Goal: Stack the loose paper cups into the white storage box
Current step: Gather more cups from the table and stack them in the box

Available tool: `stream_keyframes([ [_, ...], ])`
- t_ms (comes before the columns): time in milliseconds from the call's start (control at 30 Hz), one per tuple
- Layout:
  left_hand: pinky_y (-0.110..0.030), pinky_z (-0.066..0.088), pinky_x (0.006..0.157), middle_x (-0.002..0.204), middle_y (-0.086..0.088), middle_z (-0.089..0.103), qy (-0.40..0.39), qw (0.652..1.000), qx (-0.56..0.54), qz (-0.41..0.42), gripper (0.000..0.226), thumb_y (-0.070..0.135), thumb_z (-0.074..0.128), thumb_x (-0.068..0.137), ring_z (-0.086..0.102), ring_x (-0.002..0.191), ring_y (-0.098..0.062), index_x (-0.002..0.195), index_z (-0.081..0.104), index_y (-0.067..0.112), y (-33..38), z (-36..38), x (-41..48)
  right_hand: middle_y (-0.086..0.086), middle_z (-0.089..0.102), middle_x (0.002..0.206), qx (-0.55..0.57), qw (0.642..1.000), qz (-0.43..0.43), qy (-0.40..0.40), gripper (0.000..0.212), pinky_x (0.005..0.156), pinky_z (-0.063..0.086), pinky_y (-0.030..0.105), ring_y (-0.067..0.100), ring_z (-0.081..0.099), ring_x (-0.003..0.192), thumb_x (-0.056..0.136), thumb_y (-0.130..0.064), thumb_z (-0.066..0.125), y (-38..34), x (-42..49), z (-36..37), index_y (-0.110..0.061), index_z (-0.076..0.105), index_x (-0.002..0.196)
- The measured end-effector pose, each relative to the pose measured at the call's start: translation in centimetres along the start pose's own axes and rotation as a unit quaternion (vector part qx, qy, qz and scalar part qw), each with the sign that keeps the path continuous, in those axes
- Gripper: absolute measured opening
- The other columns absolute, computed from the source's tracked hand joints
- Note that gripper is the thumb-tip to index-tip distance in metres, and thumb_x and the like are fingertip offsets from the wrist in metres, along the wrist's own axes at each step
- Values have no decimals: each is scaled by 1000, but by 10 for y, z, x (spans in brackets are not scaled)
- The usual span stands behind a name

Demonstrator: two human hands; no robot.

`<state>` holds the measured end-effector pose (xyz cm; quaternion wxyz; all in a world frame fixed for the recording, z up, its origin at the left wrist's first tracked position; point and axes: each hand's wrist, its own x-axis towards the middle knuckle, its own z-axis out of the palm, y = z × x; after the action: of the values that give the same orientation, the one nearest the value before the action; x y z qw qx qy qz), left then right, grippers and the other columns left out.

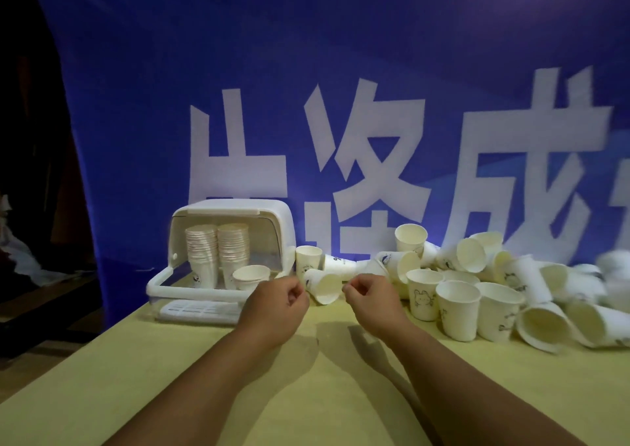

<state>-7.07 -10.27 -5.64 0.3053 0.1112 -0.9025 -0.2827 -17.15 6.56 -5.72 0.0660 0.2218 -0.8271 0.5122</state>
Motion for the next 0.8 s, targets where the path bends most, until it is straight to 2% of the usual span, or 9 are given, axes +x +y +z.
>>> stream_keyframes([
  [100, -30, 45, 60, 65, 7, 61, -38, 999, -6, 5, 21, 34, 63, 91, 55, 64, -12, 72, 61, 26, 26, 20, -8, -10, 69, 81, -41, 999, -3, 18, 12, 65, 47, 17, 7, 63, 76, 96, -22, 64, 18, -18, -42, -21, 73, 89],
  [300, -36, 54, 69, 68, 8, 65, -111, 993, -44, 22, 12, 38, 63, 88, 61, 68, -13, 79, 64, 31, 89, 72, -27, -10, 68, 78, -99, 993, 17, 60, 14, 70, 57, 26, 10, 65, 75, 95, -22, 64, 57, -45, -124, -25, 71, 83],
  [367, -40, 55, 72, 70, 8, 63, -147, 986, -81, 20, 6, 36, 64, 86, 60, 68, -12, 91, 62, 35, 108, 93, -32, -11, 69, 78, -118, 989, 31, 85, 12, 72, 61, 34, 10, 65, 73, 94, -23, 64, 73, -50, -147, -27, 70, 85],
  [433, -37, 54, 72, 73, 9, 60, -184, 977, -109, 16, 33, 32, 63, 86, 59, 68, -10, 114, 55, 46, 124, 112, -37, -10, 68, 77, -134, 982, 46, 122, 9, 69, 60, 38, 10, 64, 71, 94, -22, 61, 88, -55, -166, -29, 67, 96],
  [500, -29, 54, 73, 78, 8, 63, -210, 970, -122, 25, 64, 29, 62, 88, 62, 72, -9, 140, 38, 58, 138, 130, -40, -6, 64, 73, -131, 976, 58, 162, 28, 60, 54, 33, 11, 61, 67, 93, -19, 56, 102, -64, -178, -38, 57, 115],
  [567, -29, 56, 77, 86, 2, 68, -219, 968, -116, 39, 81, 30, 61, 90, 65, 77, -11, 148, 18, 68, 146, 148, -39, -7, 62, 76, -132, 975, 45, 175, 52, 58, 47, 28, 9, 60, 68, 90, -17, 55, 119, -68, -184, -46, 47, 133],
  [633, -33, 57, 80, 90, -1, 70, -224, 968, -104, 38, 84, 32, 60, 92, 66, 79, -13, 147, 11, 72, 150, 163, -33, -6, 60, 96, -148, 977, 42, 147, 67, 69, 52, 31, 10, 59, 82, 87, -19, 55, 132, -64, -186, -47, 35, 144],
  [700, -31, 57, 80, 89, 3, 69, -219, 969, -104, 35, 79, 31, 60, 94, 66, 83, -12, 148, 16, 69, 152, 172, -29, -6, 53, 112, -182, 976, 38, 112, 69, 81, 52, 34, 11, 53, 95, 88, -21, 56, 137, -58, -184, -45, 31, 148],
  [800, -30, 52, 82, 99, 13, 61, -168, 981, -91, 46, 50, 30, 60, 96, 61, 91, -9, 139, 39, 44, 148, 180, -26, -4, 45, 114, -202, 969, 42, 135, 55, 80, 45, 31, 13, 44, 96, 89, -25, 59, 137, -52, -179, -40, 40, 138],
])
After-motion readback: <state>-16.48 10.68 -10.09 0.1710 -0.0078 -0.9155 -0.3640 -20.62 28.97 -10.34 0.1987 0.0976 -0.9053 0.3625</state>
